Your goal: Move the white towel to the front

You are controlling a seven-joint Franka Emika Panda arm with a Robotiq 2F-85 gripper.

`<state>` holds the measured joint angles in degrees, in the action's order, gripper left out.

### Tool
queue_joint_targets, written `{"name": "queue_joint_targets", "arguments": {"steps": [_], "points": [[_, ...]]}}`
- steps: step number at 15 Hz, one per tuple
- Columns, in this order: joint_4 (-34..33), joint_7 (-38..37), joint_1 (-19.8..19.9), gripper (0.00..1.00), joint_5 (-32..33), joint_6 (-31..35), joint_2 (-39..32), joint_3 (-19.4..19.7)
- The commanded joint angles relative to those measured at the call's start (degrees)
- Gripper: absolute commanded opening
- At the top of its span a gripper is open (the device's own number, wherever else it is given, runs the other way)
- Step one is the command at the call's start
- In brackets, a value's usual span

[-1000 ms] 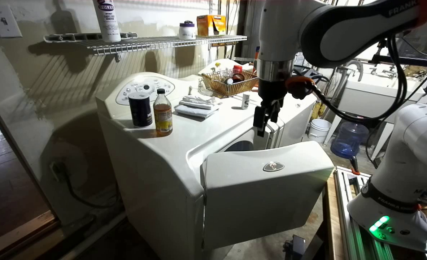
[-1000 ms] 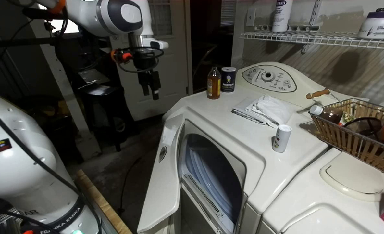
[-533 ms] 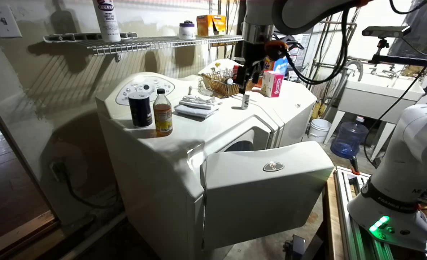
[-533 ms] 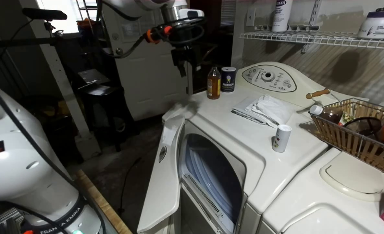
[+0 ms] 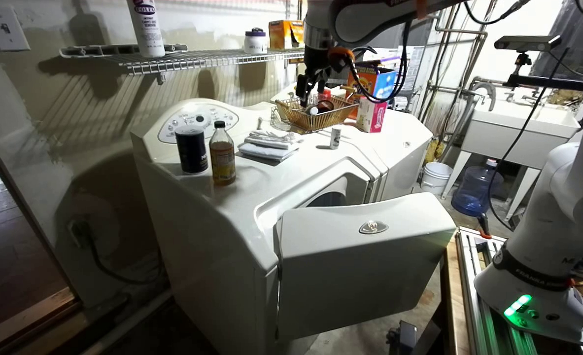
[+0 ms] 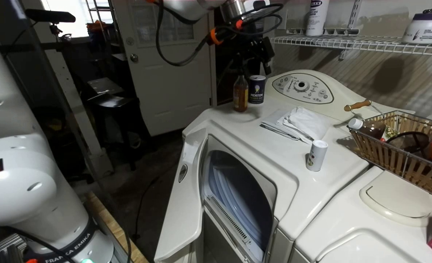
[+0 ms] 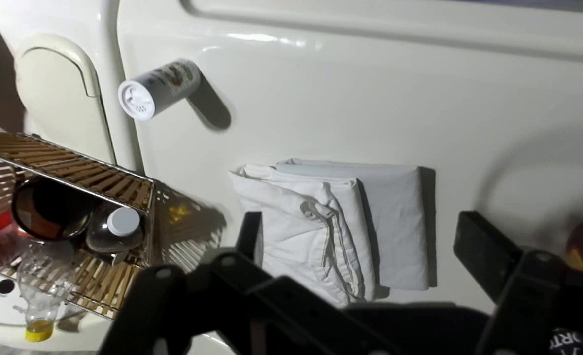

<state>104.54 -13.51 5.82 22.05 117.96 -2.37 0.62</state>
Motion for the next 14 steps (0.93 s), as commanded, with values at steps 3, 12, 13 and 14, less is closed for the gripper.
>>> {"name": "queue_joint_targets", "arguments": {"steps": [3, 12, 13, 14], "points": [[-3.0, 0.4, -1.2, 1.00, -0.2, 1.1, -3.7, 1.9], [-6.3, 1.3, -1.0, 1.00, 0.0, 2.6, -7.2, 2.6], [-7.1, 1.6, -0.9, 1.00, 0.1, 3.0, -8.2, 2.9], [-7.9, 2.8, -0.9, 1.00, -0.3, 3.3, -9.3, 3.1]]}}
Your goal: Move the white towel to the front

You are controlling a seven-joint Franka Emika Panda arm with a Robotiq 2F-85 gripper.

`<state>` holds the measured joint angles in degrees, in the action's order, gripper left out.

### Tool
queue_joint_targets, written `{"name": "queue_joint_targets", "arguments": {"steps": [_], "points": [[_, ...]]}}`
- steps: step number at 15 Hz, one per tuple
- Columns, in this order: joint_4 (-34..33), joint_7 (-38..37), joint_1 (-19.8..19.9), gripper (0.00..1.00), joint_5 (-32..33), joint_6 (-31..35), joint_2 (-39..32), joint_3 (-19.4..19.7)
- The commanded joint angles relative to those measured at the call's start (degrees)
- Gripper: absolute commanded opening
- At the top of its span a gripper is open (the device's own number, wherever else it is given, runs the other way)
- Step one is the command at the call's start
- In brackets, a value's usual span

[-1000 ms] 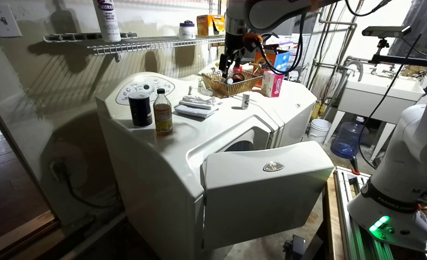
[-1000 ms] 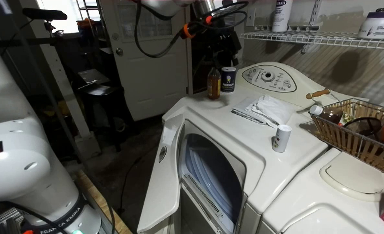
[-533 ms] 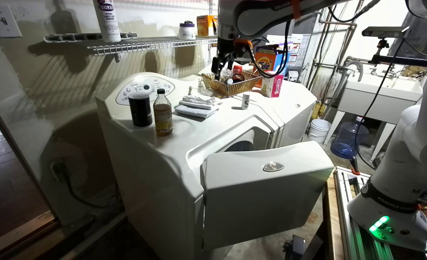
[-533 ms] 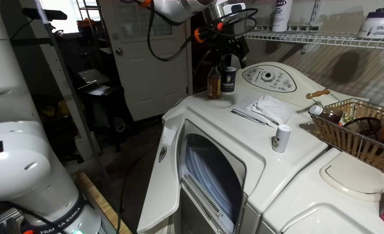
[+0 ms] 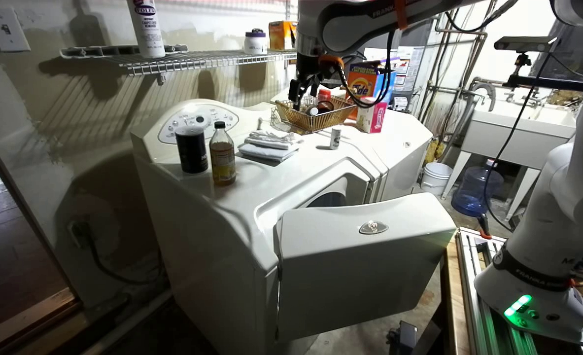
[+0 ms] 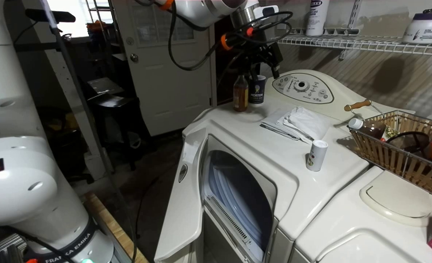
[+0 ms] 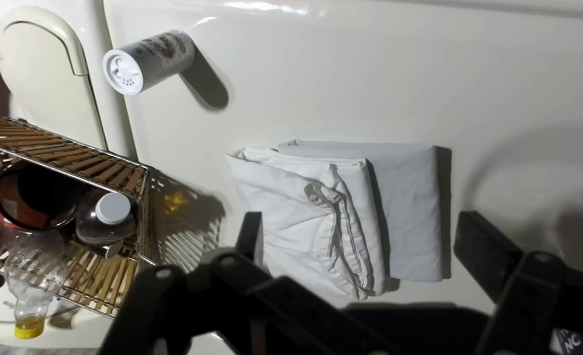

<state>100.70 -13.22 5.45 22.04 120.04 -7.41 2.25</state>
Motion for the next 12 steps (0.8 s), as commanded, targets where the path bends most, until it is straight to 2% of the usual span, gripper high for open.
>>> {"name": "queue_joint_targets", "arguments": {"steps": [1, 12], "points": [[-5.0, 3.3, -0.4, 1.00, -0.8, 1.7, -5.3, 1.6], [-16.3, 6.6, -0.5, 1.00, -1.6, 2.2, -20.3, 4.0]]}}
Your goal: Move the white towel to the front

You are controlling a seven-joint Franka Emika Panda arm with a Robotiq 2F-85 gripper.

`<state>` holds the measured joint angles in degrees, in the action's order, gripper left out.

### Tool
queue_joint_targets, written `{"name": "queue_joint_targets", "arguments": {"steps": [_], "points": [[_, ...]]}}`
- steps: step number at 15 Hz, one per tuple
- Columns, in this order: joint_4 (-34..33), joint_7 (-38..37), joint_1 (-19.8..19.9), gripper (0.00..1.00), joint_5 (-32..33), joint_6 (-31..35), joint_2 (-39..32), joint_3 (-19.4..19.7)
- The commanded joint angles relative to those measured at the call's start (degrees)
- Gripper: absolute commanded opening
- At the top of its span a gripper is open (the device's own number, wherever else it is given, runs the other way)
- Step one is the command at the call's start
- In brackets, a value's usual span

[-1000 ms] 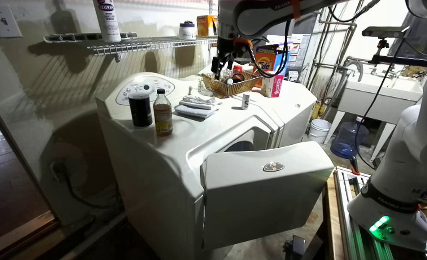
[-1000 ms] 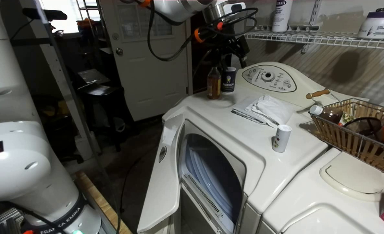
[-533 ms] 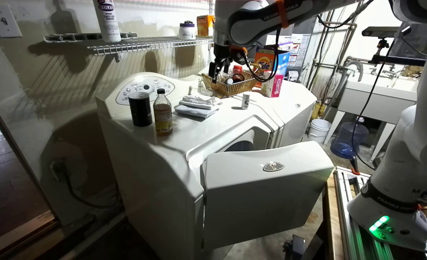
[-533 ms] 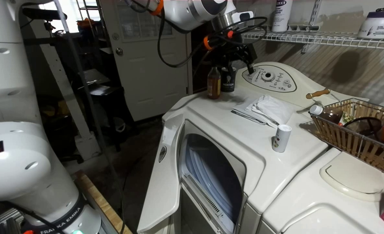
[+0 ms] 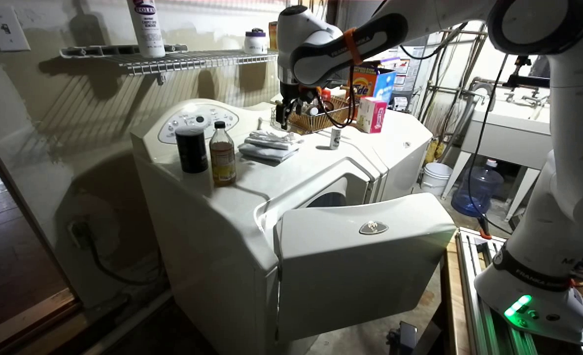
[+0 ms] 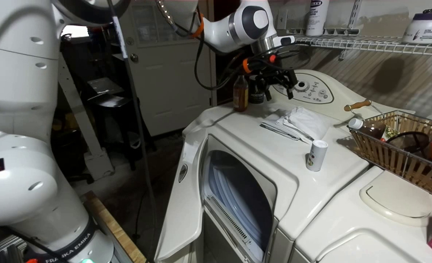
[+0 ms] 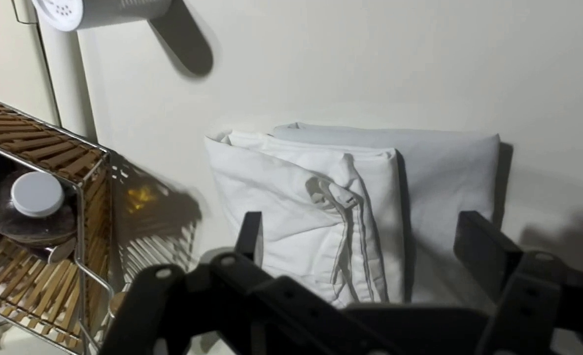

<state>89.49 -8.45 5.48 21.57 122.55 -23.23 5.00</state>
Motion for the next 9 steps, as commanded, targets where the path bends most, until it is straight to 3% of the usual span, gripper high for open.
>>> {"name": "queue_joint_targets", "arguments": {"steps": [1, 9], "points": [[-5.8, 2.0, -0.4, 1.00, -1.3, -0.6, -5.5, 1.4], [-10.0, 3.2, -0.1, 1.00, -2.0, -0.2, -11.9, 2.2]]}}
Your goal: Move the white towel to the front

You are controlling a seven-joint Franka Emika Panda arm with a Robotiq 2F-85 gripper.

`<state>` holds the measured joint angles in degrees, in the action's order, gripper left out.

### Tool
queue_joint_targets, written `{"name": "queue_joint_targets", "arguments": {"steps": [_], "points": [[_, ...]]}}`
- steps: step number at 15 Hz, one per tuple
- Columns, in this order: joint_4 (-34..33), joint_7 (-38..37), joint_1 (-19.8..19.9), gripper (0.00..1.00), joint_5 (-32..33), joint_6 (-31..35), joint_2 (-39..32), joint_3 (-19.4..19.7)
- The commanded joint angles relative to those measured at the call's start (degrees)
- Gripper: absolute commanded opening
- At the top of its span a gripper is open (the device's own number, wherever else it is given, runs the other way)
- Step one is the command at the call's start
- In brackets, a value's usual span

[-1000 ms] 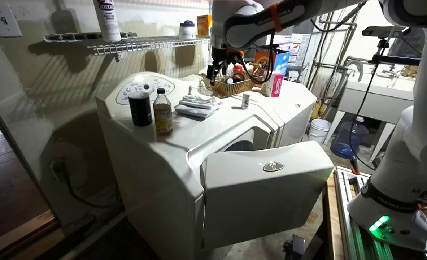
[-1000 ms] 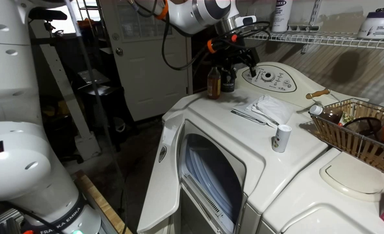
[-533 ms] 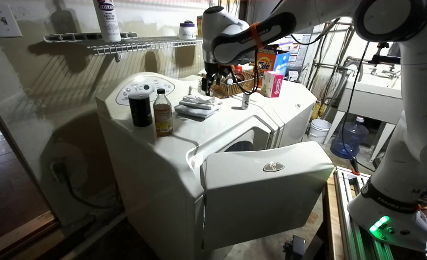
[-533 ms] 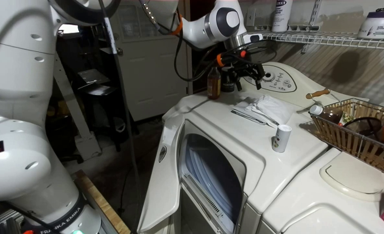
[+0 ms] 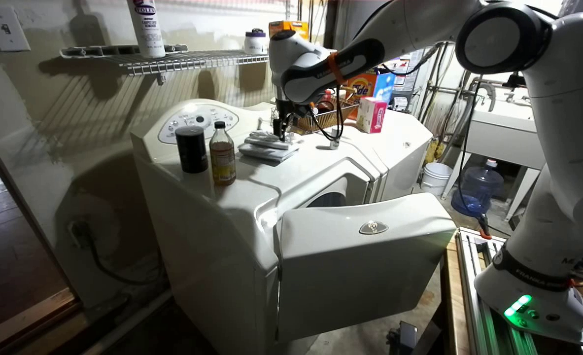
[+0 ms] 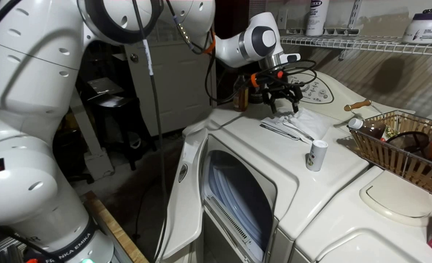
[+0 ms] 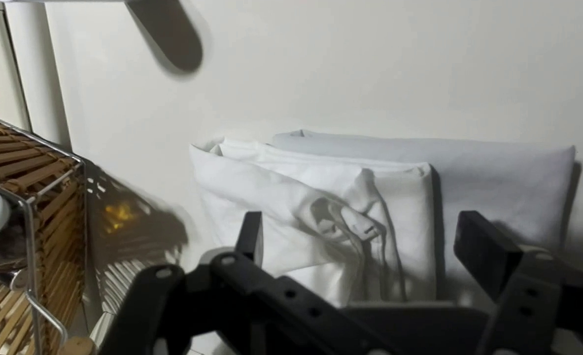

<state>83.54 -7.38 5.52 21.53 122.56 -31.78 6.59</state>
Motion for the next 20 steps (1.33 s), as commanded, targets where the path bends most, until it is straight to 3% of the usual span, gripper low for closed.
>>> {"name": "queue_joint_targets", "arguments": {"steps": [1, 9, 11, 12, 13, 14, 15, 20], "points": [[-4.5, 2.0, -0.2, 1.00, -1.9, -0.4, -4.0, 0.7], [-8.0, 2.4, -0.1, 1.00, -1.1, 1.8, -8.4, 1.5], [-8.8, 2.9, 0.0, 0.91, -1.0, 3.0, -9.4, 1.9], [-9.2, 3.1, -0.1, 0.92, -0.8, 3.3, -9.9, 2.2], [-9.5, 3.3, 0.0, 0.85, -0.8, 3.7, -10.4, 2.4], [-9.7, 3.4, -0.2, 0.68, -0.4, 4.4, -10.8, 2.7], [-9.9, 3.5, -0.2, 0.66, -0.5, 4.8, -11.1, 2.8], [-10.4, 1.3, -0.7, 0.31, -1.7, 6.1, -12.5, 2.7]]}}
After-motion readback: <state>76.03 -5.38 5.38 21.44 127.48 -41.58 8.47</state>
